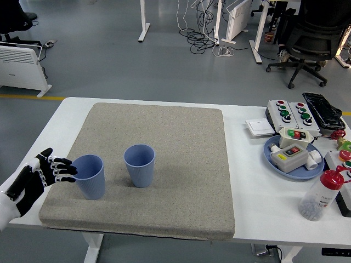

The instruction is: Push cup pick cup insert cup

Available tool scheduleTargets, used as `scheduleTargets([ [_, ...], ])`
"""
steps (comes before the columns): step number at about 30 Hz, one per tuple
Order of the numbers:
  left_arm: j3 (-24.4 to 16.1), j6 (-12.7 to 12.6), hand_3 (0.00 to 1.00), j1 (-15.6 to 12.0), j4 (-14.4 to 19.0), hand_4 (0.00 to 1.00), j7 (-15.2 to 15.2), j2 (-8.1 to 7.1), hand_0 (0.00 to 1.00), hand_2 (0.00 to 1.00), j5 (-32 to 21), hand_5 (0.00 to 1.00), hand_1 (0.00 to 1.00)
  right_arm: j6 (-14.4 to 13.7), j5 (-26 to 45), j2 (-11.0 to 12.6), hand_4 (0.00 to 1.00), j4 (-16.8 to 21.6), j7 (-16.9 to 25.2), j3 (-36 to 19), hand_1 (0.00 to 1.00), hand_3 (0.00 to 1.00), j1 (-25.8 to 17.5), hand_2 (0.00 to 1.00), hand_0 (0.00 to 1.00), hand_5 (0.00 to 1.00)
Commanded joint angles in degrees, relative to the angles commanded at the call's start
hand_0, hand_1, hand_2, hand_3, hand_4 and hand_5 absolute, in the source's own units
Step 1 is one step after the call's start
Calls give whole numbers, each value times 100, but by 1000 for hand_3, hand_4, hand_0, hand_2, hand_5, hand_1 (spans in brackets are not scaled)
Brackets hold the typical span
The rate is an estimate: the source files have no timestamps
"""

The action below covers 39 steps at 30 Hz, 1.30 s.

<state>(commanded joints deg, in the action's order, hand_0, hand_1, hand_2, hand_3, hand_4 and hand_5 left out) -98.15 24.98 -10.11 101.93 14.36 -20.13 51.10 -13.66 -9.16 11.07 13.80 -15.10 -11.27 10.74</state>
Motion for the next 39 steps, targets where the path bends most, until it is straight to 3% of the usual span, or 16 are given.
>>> scheduleTargets([
  [8, 39, 510, 504, -123, -52, 652, 469, -15, 609, 598, 8, 998, 665, 5, -114, -2, 93, 3, -33, -56, 609, 576, -30, 636, 688, 496],
  [10, 222, 562, 504, -88, -279, 652, 489, 66, 609, 598, 157, 998, 665, 9, -144, -5, 93, 4, -43, -67, 609, 576, -39, 636, 688, 496],
  [11, 293, 564, 539, -63, -382, 725, 486, 118, 722, 641, 198, 998, 720, 10, -147, -7, 94, 4, -44, -65, 609, 575, -37, 635, 688, 495],
  [16, 540, 418, 539, 96, -760, 725, 449, 256, 722, 641, 522, 998, 720, 17, -74, -6, 94, 7, -25, -20, 609, 575, -23, 635, 688, 495],
  [17, 573, 370, 568, 125, -808, 711, 426, 265, 818, 660, 584, 998, 737, 17, -64, -6, 93, 7, -23, -12, 610, 576, -17, 635, 688, 492],
  [25, 717, 152, 574, 309, -1007, 683, 303, 281, 833, 661, 721, 998, 737, 17, 64, -4, 94, 9, 8, 57, 610, 575, 21, 635, 688, 493],
  [32, 898, -173, 572, 537, -1157, 675, 16, 309, 841, 659, 788, 998, 735, 19, 50, -3, 94, 8, 2, 48, 610, 575, 30, 634, 688, 493],
  [39, 1058, -281, 572, 744, -1381, 692, -67, 303, 848, 658, 888, 998, 735, 12, 83, -3, 94, 7, 12, 60, 610, 575, 45, 634, 688, 493],
])
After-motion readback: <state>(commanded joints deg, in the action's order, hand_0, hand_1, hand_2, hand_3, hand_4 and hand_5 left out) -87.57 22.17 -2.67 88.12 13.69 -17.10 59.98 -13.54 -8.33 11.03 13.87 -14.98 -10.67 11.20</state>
